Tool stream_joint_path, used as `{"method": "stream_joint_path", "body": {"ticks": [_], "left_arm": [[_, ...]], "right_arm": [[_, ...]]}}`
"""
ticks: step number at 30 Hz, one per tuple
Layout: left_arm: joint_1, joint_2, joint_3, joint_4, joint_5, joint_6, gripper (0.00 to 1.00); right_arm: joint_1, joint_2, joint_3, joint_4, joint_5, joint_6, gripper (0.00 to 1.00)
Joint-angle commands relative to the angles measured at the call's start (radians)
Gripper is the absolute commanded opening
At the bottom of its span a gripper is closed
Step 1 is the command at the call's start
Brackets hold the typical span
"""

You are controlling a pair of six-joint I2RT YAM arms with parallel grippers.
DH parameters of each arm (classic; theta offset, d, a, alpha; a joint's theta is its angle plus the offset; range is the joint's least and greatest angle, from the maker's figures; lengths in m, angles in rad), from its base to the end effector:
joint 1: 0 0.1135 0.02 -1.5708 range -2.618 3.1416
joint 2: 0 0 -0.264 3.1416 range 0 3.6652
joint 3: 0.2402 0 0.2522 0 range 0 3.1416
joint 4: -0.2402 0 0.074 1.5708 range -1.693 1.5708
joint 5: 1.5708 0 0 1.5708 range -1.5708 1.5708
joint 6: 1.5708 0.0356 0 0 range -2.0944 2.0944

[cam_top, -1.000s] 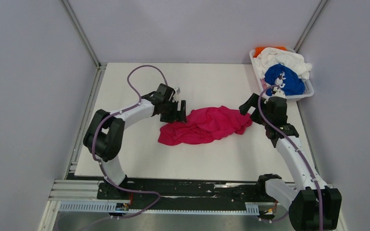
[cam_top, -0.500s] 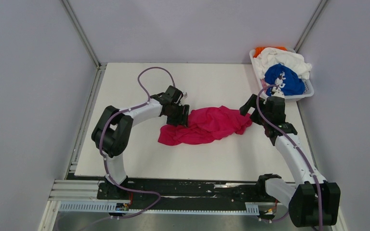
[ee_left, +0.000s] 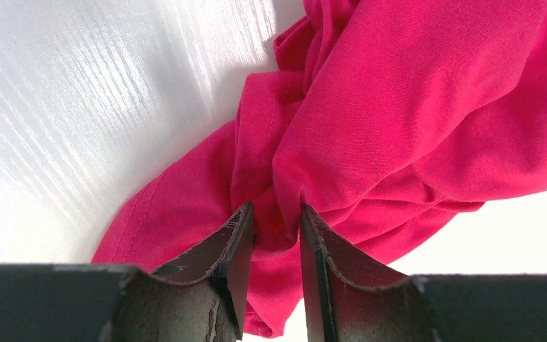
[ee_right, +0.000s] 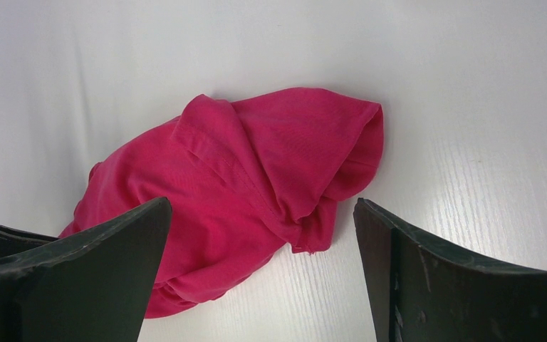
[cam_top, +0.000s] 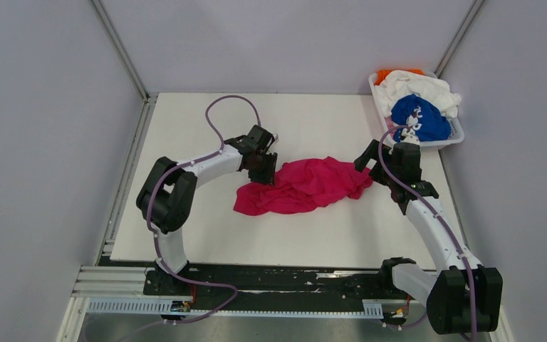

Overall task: Fold and stack the t-shirts
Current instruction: Flatten out the tshirt

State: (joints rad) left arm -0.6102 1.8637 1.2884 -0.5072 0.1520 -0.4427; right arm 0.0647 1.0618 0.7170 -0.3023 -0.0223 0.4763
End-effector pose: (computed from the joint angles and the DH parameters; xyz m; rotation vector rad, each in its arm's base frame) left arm 0.3129 -0.2254 0.1869 0.2817 2.7330 -0.5247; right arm 0.2291 0.0156 0.2516 0.4450 2.1922 0.3215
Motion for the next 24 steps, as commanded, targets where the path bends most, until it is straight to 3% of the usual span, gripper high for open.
{"method": "stream_joint_path", "body": {"ticks": [1, 17, 22, 24], "left_arm": [[-0.010, 0.005, 0.043, -0.003, -0.009, 0.009, 0.38], [-0.029, 0.051, 0.070, -0.040, -0.049, 0.037, 0.38], [-0.029, 0.054, 0.079, -0.045, -0.081, 0.041, 0.27], [-0.029, 0.054, 0.085, -0.046, -0.083, 0.049, 0.14]], "right_arm": [[0.004, 0.003, 0.006, 0.000, 0.020, -0.014, 1.00], [0.004, -0.021, 0.000, -0.050, 0.074, 0.010, 1.00], [0.004, -0.021, -0.001, -0.059, 0.074, 0.012, 1.00], [0.003, -0.021, -0.002, -0.063, 0.075, 0.012, 1.00]]}}
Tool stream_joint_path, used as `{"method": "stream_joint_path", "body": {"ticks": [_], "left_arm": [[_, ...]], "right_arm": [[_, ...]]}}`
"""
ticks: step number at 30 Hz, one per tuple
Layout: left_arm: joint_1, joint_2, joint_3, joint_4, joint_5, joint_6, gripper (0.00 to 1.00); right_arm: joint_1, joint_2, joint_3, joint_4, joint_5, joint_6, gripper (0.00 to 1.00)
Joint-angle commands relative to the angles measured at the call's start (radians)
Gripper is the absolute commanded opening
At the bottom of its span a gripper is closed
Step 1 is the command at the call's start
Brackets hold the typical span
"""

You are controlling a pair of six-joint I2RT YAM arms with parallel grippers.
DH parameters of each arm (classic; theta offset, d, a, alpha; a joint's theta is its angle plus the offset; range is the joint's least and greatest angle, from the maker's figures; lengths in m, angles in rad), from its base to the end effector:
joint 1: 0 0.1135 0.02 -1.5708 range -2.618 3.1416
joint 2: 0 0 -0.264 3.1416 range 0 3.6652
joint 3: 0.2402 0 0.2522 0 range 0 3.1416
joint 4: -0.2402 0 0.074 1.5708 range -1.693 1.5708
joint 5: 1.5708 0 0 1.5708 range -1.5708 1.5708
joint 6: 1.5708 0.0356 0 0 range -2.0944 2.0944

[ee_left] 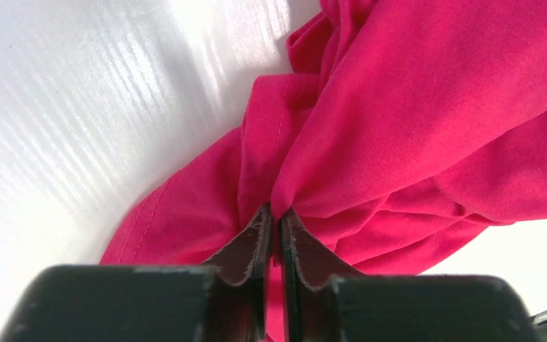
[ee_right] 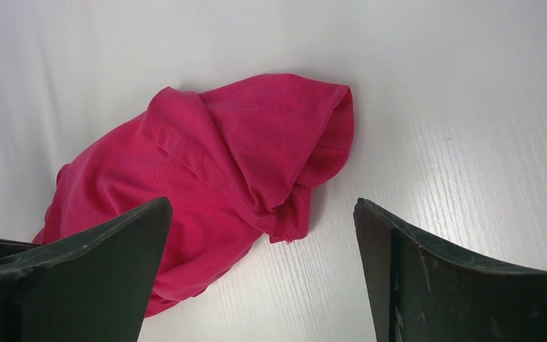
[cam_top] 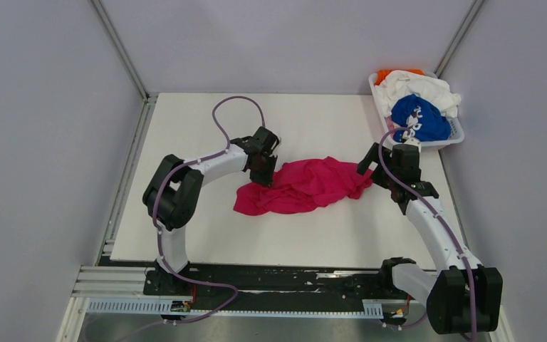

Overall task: Fold and stack the t-shirts
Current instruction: Flatten out the tshirt

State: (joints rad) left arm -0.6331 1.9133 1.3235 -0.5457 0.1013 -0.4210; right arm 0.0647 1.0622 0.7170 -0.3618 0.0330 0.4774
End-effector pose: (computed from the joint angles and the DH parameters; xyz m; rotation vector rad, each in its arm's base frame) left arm 0.3137 -0.2347 0.1766 0.3257 2.7647 -0.4316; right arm 0.2252 0.0134 0.2465 0.4861 2.2373 0.2461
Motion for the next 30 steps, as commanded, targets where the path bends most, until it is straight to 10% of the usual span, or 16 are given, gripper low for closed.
{"method": "stream_joint_path", "body": {"ticks": [1, 12, 30], "left_arm": [[-0.007, 0.001, 0.051, -0.007, -0.032, 0.029, 0.02], [-0.008, -0.263, -0.041, 0.083, -0.175, 0.006, 0.00], [-0.009, -0.349, -0.084, 0.057, -0.256, 0.004, 0.00]], "right_arm": [[0.003, -0.021, -0.002, -0.005, 0.020, 0.012, 1.00], [0.004, 0.055, 0.024, -0.021, -0.033, 0.074, 0.97], [0.080, 0.359, 0.106, 0.091, -0.278, 0.106, 0.65]]}}
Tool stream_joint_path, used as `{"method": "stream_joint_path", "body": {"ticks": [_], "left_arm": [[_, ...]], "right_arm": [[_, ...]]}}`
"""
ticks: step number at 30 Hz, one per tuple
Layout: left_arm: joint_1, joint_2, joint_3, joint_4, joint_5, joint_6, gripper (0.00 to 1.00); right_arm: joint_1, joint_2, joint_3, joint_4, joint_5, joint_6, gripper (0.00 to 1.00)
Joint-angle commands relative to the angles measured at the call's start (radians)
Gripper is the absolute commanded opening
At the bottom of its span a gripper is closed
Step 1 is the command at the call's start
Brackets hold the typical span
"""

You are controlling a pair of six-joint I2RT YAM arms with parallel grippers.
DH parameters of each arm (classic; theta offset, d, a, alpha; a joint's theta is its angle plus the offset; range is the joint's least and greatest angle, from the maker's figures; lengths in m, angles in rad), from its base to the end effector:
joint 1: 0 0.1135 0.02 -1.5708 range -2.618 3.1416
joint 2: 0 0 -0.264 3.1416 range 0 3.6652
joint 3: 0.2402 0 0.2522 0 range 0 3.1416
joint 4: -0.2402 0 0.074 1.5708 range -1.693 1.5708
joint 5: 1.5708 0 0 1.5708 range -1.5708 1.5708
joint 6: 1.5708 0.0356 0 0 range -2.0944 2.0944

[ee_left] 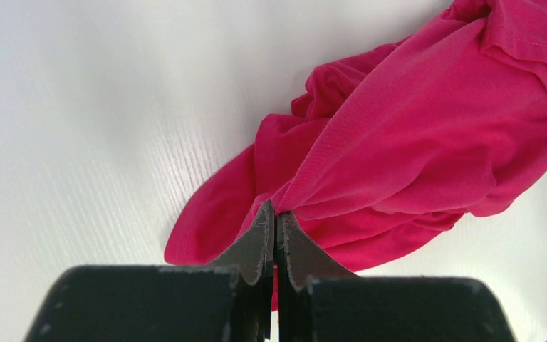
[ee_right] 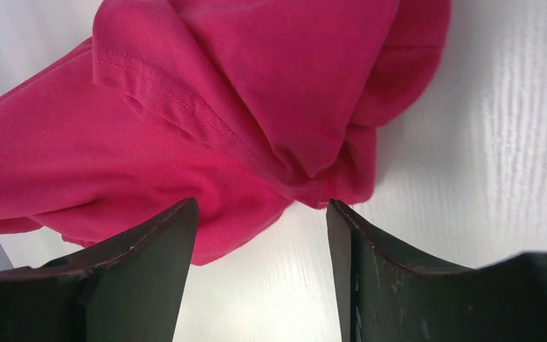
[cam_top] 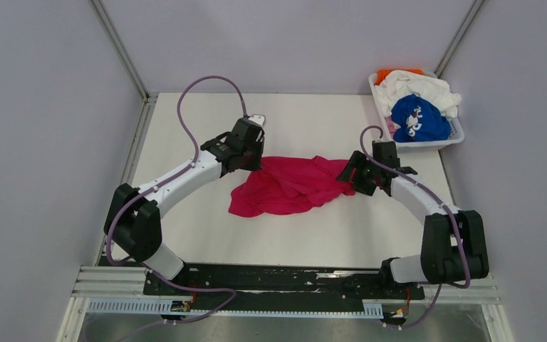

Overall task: Fold and stack the t-shirts
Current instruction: Flatten out the tshirt

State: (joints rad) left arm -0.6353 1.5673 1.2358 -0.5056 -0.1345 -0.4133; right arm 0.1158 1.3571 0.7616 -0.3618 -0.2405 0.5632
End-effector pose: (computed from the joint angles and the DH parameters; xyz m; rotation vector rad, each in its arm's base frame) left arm 0.2792 -0.1999 0.2733 0.2061 2.4148 -0.3248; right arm 0.2602 0.0388 0.1950 0.4768 2.5416 0.5670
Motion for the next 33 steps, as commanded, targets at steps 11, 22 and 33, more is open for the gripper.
{"method": "stream_joint_path", "body": {"ticks": [11, 22, 33], "left_arm": [[-0.007, -0.010, 0.024, -0.010, -0.099, -0.012, 0.00], [-0.007, -0.179, 0.115, -0.008, -0.253, 0.055, 0.00], [-0.006, -0.460, 0.402, 0.062, -0.129, 0.268, 0.00]], "right_arm": [[0.052, 0.082, 0.083, 0.146, 0.190, 0.044, 0.00], [0.052, -0.333, 0.141, 0.150, 0.349, -0.084, 0.00], [0.053, -0.558, 0.516, 0.235, 0.190, -0.218, 0.00]]}}
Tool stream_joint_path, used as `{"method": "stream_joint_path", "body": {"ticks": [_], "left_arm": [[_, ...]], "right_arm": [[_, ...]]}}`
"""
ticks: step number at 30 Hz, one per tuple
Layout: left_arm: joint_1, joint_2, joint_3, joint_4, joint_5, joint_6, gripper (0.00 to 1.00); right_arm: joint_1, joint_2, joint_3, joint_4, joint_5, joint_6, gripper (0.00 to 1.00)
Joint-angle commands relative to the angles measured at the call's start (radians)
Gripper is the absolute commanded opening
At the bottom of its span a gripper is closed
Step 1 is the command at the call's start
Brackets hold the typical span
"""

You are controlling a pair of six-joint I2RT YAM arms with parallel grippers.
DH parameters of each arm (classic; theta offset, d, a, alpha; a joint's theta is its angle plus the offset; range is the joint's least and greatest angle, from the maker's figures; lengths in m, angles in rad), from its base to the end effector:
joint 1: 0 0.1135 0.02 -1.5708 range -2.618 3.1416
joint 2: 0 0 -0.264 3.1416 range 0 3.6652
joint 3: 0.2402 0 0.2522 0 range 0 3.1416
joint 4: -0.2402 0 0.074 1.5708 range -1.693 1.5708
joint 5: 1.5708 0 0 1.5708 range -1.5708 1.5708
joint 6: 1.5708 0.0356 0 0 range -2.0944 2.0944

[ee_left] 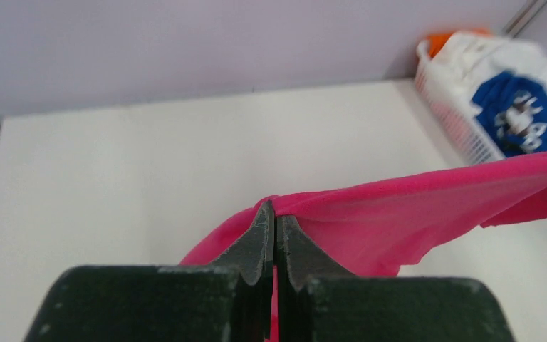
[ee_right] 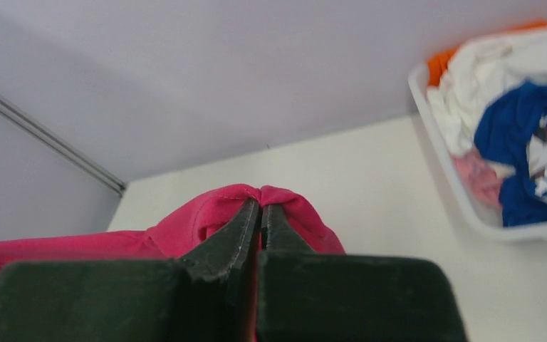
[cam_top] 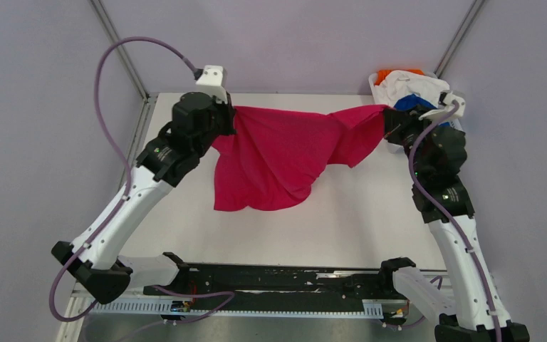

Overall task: Fold and stack the t-shirts
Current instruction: Flatten out the tshirt

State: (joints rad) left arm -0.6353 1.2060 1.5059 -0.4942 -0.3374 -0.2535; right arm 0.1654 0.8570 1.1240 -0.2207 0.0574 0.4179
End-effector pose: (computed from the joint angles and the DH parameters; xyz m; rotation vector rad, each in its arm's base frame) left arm 0.2064 -0.1375 0.4690 0.0914 1.7647 -0.3496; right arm 0.1750 0.0271 0.4406 0.2397 1.5206 0.4211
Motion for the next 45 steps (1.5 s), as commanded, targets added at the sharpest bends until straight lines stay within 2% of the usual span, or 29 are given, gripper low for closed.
{"method": "stream_joint_path", "body": {"ticks": [1, 4, 11, 17, 20, 24, 26, 29, 30, 31, 33, 35, 37, 39, 40, 41, 42, 43, 44, 45], "left_arm": [[-0.006, -0.126, 0.154, 0.042, 0.101, 0.117, 0.00], [-0.006, -0.177, 0.244, 0.043, 0.229, 0.161, 0.00], [-0.006, -0.222, 0.458, -0.049, 0.483, 0.223, 0.00], [-0.006, -0.229, 0.509, -0.101, 0.550, 0.235, 0.00], [-0.006, -0.234, 0.483, -0.102, 0.498, 0.246, 0.00], [-0.006, -0.221, 0.395, -0.084, 0.337, 0.290, 0.00], [-0.006, -0.213, 0.302, -0.036, 0.200, 0.307, 0.00], [-0.005, -0.191, 0.065, 0.118, -0.131, 0.313, 0.01], [-0.003, -0.161, -0.041, 0.143, -0.201, 0.312, 0.03], [0.001, -0.138, -0.069, 0.183, -0.310, 0.305, 0.05], [0.040, -0.049, -0.144, 0.190, -0.346, 0.249, 0.12], [0.116, 0.069, -0.188, 0.194, -0.278, 0.187, 0.15], [0.163, 0.280, -0.197, 0.240, -0.219, 0.161, 0.16], [0.193, 0.449, -0.147, 0.260, -0.179, 0.149, 0.26], [0.201, 0.500, -0.077, 0.251, -0.169, 0.133, 0.29], [0.215, 0.600, -0.035, 0.211, -0.137, 0.124, 0.44], [0.221, 0.643, 0.051, 0.189, -0.121, 0.109, 0.57], [0.230, 0.710, 0.090, 0.141, -0.103, 0.099, 0.87], [0.234, 0.733, 0.155, 0.122, -0.098, 0.087, 0.93], [0.239, 0.761, 0.178, 0.094, -0.092, 0.081, 0.98]], "right_arm": [[0.002, -0.065, 0.196, 0.095, -0.161, -0.070, 0.00], [0.002, -0.079, 0.306, 0.099, -0.290, -0.056, 0.00], [0.002, -0.078, 0.541, 0.065, -0.475, -0.063, 0.00], [0.002, -0.062, 0.631, 0.035, -0.469, -0.096, 0.00], [0.001, -0.042, 0.628, 0.028, -0.425, -0.127, 0.00], [0.001, -0.004, 0.549, 0.021, -0.322, -0.168, 0.00], [0.000, 0.021, 0.477, 0.023, -0.254, -0.178, 0.00], [0.002, 0.073, 0.339, 0.037, -0.132, -0.182, 0.00], [0.001, 0.107, 0.292, 0.053, -0.087, -0.182, 0.00], [0.000, 0.140, 0.249, 0.065, -0.043, -0.180, 0.00], [-0.002, 0.218, 0.175, 0.093, 0.028, -0.160, 0.00], [-0.003, 0.313, 0.116, 0.140, 0.030, -0.129, 0.00], [-0.005, 0.429, 0.083, 0.208, 0.014, -0.105, 0.00], [-0.006, 0.566, 0.109, 0.252, -0.003, -0.085, 0.00], [-0.006, 0.642, 0.138, 0.251, -0.012, -0.083, 0.03], [-0.007, 0.712, 0.178, 0.246, -0.025, -0.085, 0.09], [-0.007, 0.766, 0.215, 0.238, -0.035, -0.086, 0.23], [-0.006, 0.814, 0.252, 0.212, -0.040, -0.087, 0.36], [-0.007, 0.848, 0.288, 0.175, -0.058, -0.082, 0.55], [-0.006, 0.869, 0.316, 0.150, -0.074, -0.075, 0.80]]}}
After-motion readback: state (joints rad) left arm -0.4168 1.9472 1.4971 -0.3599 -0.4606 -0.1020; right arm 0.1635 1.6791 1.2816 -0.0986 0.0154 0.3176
